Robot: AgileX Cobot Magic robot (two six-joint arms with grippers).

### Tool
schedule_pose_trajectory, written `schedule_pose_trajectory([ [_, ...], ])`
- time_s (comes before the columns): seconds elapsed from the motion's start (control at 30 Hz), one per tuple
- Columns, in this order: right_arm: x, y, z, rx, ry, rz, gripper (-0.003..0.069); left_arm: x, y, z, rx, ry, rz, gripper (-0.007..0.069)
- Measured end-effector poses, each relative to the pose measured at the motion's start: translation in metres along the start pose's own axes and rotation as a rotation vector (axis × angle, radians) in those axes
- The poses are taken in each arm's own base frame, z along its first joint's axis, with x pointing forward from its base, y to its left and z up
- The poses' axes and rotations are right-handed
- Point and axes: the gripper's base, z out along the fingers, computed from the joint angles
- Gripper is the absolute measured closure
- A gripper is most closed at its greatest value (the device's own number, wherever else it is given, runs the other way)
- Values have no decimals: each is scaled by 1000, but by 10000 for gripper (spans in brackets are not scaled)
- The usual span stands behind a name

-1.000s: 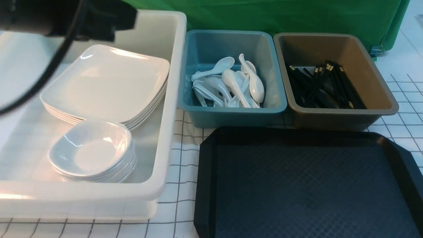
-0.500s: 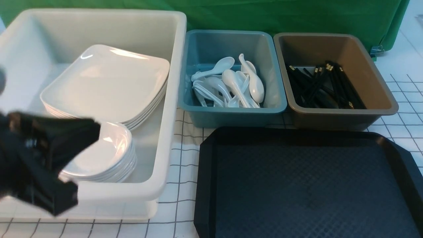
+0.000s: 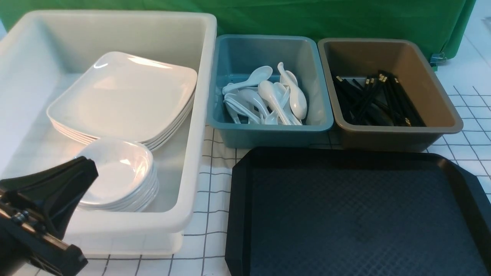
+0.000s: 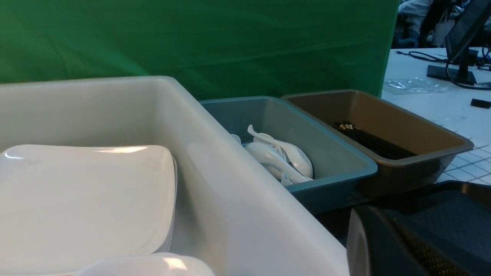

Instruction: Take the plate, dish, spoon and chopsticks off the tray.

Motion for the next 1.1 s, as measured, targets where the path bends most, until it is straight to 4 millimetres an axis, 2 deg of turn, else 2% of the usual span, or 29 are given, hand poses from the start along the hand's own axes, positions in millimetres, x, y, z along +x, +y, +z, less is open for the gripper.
schedule_pose_trajectory([
  [0.77, 2, 0, 0, -1, 6, 1, 503, 0, 0, -5, -1, -20, 4, 627],
  [0.9, 2, 0, 0, 0, 7, 1, 502, 16, 10, -22, -87, -54, 5, 627],
  [1.1, 2, 0, 0, 0, 8, 1, 499, 56, 28, -46, -324, -102, -1, 627],
])
